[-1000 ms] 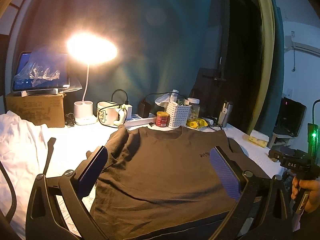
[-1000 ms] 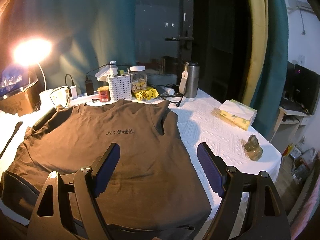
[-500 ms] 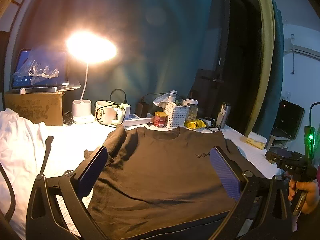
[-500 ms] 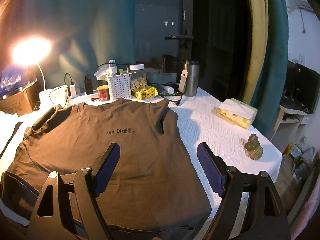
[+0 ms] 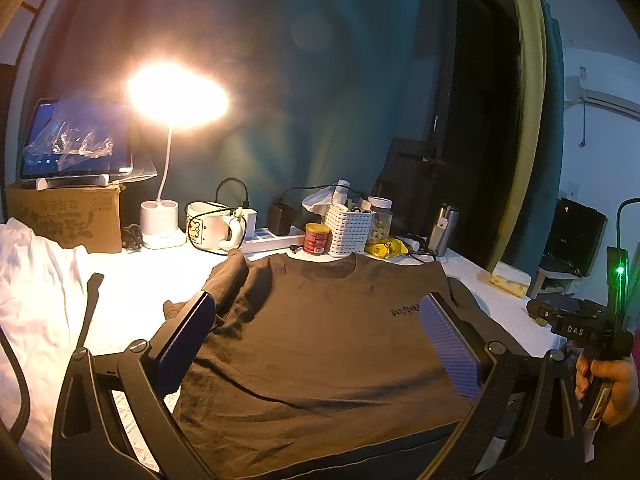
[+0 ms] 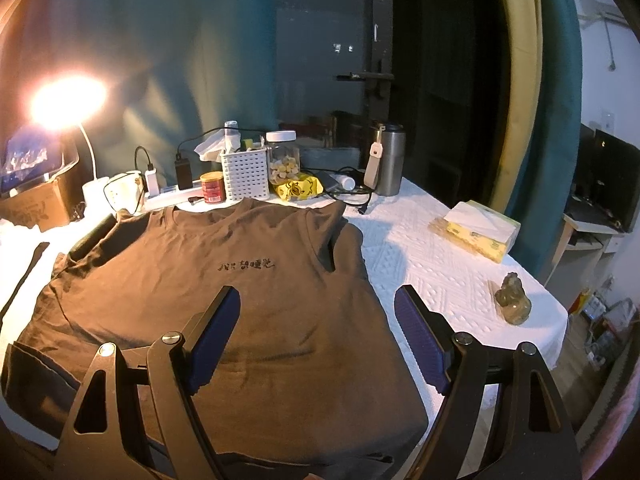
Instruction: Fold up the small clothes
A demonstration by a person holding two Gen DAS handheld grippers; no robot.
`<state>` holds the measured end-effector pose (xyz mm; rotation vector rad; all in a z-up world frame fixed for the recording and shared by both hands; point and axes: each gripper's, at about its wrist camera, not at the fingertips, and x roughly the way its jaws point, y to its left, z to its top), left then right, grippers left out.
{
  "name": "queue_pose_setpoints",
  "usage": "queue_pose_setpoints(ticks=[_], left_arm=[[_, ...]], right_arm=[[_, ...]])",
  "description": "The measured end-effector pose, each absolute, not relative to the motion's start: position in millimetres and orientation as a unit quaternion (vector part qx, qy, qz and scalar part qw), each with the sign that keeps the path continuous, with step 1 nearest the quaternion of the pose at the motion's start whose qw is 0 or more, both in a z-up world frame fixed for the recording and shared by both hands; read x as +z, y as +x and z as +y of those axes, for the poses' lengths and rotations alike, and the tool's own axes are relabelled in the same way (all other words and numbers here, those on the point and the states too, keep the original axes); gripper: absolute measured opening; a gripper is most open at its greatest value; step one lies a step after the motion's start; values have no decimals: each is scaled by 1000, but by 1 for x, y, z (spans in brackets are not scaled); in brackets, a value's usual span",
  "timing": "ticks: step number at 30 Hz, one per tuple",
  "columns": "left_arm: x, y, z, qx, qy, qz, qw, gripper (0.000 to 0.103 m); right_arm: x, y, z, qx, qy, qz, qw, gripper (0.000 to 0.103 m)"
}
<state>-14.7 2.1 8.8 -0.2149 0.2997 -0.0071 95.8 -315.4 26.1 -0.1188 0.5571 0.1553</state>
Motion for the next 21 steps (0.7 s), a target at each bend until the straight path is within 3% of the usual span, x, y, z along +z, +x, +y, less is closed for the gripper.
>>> queue_pose_setpoints(ticks=[21], left_arm=[[10, 0, -1, -9, -101, 157, 982, 101]], right_arm=[[26, 114, -305, 82, -55, 286, 953, 82]])
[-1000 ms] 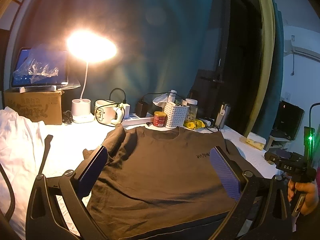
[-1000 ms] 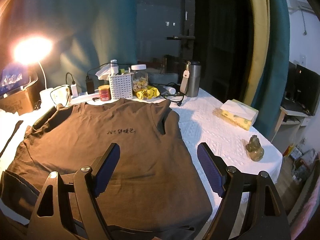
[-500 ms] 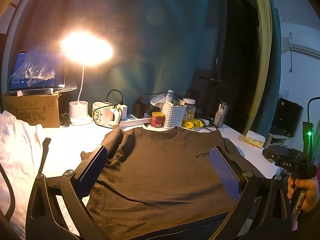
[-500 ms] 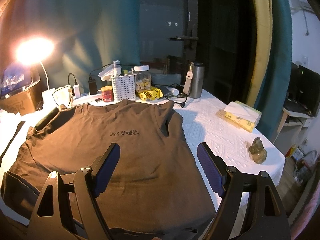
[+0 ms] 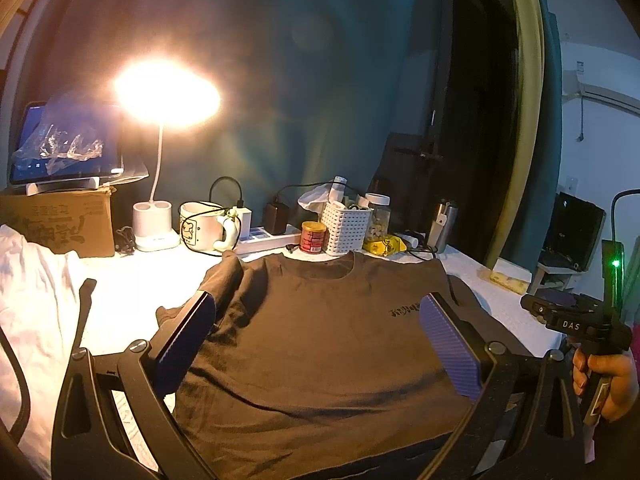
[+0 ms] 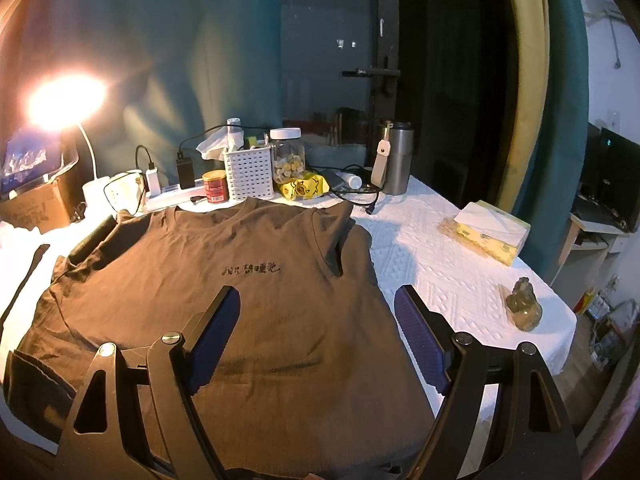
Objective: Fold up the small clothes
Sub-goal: 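Grasp the brown T-shirt's side edge with the right gripper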
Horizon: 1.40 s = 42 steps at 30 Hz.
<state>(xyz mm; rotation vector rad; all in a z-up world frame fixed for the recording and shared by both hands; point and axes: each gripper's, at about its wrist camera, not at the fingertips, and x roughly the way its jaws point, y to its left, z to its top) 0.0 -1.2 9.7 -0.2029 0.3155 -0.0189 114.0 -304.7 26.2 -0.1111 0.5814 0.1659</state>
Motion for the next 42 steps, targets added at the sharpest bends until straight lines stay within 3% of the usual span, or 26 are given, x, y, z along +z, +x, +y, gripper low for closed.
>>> queue_pose_setpoints(ticks=[16, 28, 33, 41, 42], left_arm=[[30, 42, 0, 4, -74, 176, 981, 101], [18, 86, -7, 30, -59, 210, 975, 101], [12, 103, -9, 38, -63, 226, 971, 101], [3, 117, -13, 40, -52, 247, 967, 101], [2, 120, -13, 40, -54, 251, 966, 101]], right_arm=[[32, 202, -326, 100, -25, 328, 939, 82], [-10, 300, -356, 116, 9, 410, 905, 82], [-32, 336, -361, 127, 24, 441, 888, 68], [-63, 362, -350, 139, 17, 476, 868, 65], [-64, 363, -348, 142, 17, 478, 867, 60]])
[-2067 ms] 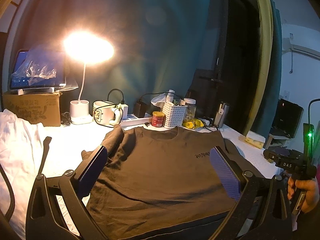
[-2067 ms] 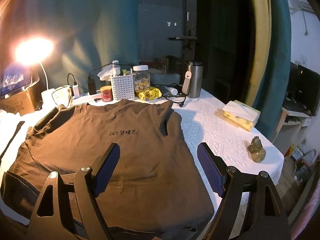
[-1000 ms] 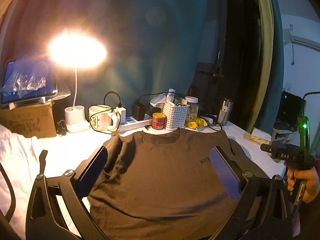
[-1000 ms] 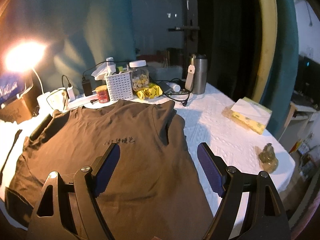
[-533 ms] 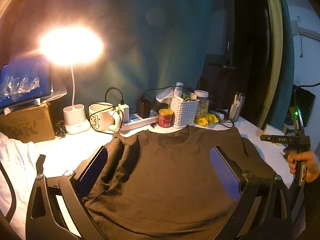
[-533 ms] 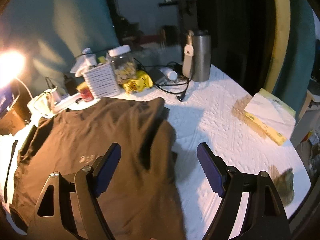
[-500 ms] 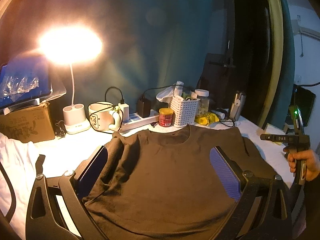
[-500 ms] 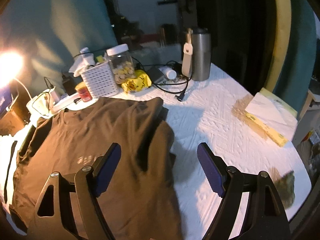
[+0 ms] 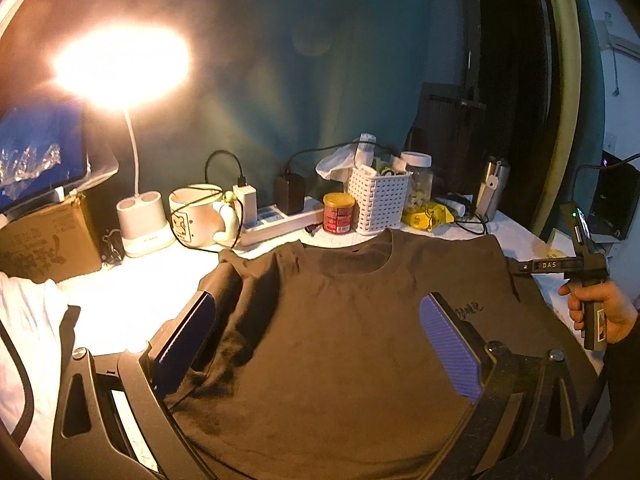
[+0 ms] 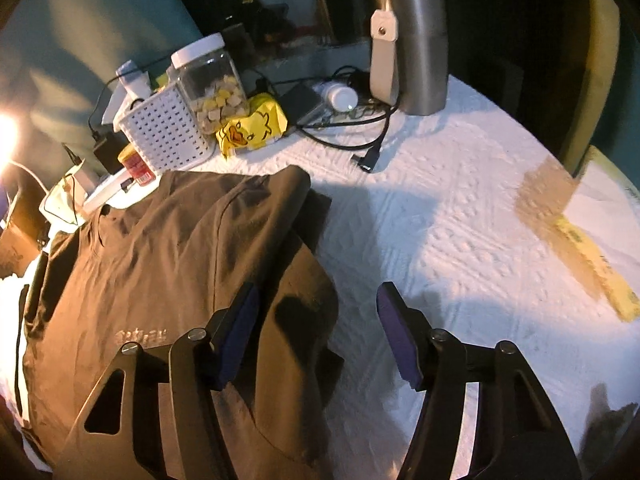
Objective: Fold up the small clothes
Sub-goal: 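Grasp the brown T-shirt's side edge with the right gripper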
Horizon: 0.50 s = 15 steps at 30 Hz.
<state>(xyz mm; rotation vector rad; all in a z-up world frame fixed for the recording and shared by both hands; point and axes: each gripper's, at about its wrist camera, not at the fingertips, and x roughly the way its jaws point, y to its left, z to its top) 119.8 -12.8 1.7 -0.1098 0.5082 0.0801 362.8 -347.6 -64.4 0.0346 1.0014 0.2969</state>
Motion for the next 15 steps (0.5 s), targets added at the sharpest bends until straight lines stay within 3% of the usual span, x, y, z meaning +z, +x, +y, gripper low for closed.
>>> queue_pose_setpoints(ticks=[1, 2, 3, 6, 15], left_arm=[[1, 122, -13, 39, -55, 255, 965, 101], [0, 124, -13, 39, -55, 257, 964, 101], [0, 125, -14, 39, -53, 258, 964, 101], [0, 129, -17, 37, -49, 259, 964, 101], [-5, 128, -17, 24, -57, 263, 963, 101]], right_arm=[[-66, 364, -346, 147, 15, 480, 865, 52], [-69, 366, -344, 151, 13, 484, 862, 30], [-70, 367, -345, 150, 14, 484, 862, 16], [-66, 363, -350, 147, 21, 471, 869, 9], [-36, 333, -365, 85, 3, 405, 910, 9]])
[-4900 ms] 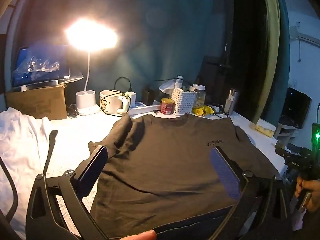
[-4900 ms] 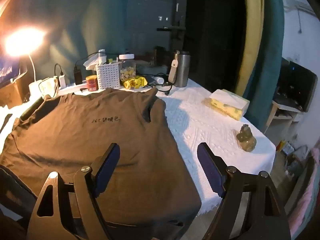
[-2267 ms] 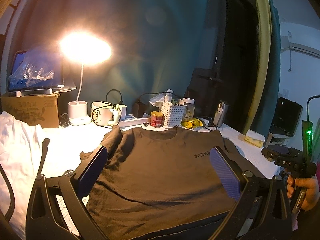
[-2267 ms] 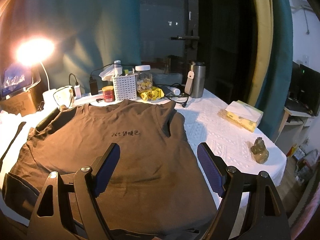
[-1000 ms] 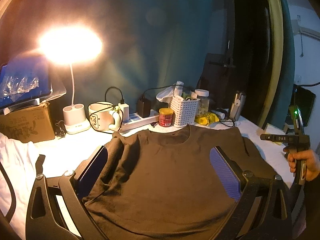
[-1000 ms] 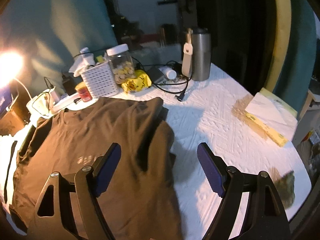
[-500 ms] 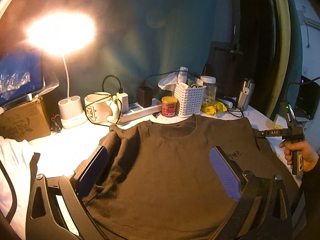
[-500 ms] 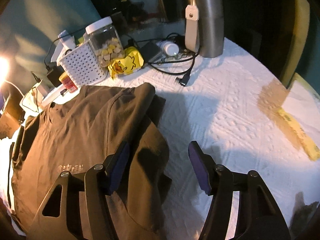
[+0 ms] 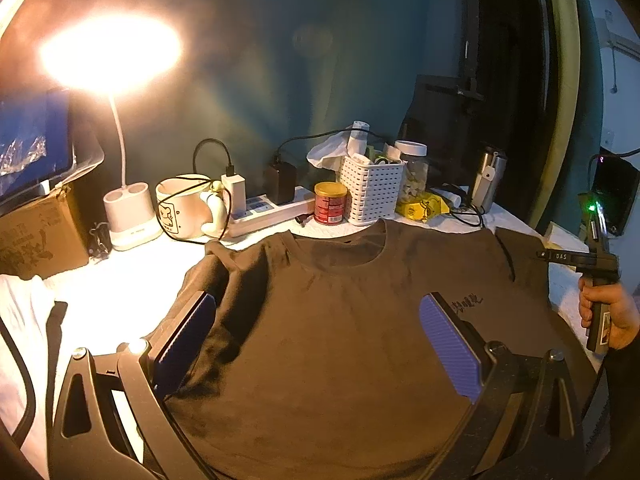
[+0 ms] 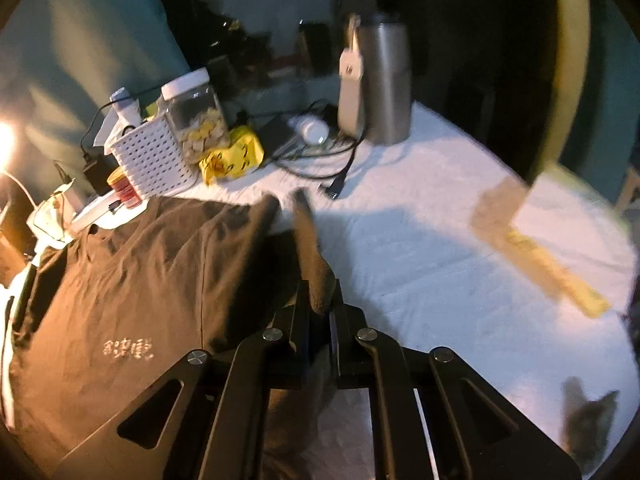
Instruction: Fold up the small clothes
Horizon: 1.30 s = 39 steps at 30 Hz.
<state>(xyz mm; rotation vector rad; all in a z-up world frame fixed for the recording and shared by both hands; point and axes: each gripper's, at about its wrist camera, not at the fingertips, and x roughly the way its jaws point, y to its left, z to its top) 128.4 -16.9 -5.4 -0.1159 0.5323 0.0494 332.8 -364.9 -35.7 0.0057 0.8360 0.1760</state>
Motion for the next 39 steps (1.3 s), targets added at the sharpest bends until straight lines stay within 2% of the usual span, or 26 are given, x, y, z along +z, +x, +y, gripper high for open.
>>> queue_pose_setpoints(ticks=[4, 8, 12, 17, 25, 28, 30, 39], left_arm=[[-6, 124, -15, 20, -63, 263, 963, 101], [-5, 118, -12, 16, -70, 257, 964, 101], [-6, 110, -7, 15, -78, 254, 964, 101], [-6, 101, 0, 19, -80, 252, 964, 101], [-12, 94, 8, 27, -90, 262, 960, 101], [-12, 93, 9, 28, -92, 264, 960, 101], [-11, 92, 10, 27, -94, 262, 960, 101], [-12, 91, 8, 20, -97, 265, 959, 101]], right_arm=[[-20, 312, -357, 64, -12, 365, 929, 9], [-10, 294, -337, 102, -29, 318, 942, 9], [-16, 287, -310, 190, -38, 313, 930, 9], [-43, 276, -263, 263, -109, 355, 890, 9], [-77, 272, -234, 280, -155, 431, 844, 10], [-78, 267, -233, 279, -156, 442, 838, 24], [-75, 265, -236, 292, -141, 450, 832, 48], [-41, 256, -268, 262, -86, 421, 864, 49]])
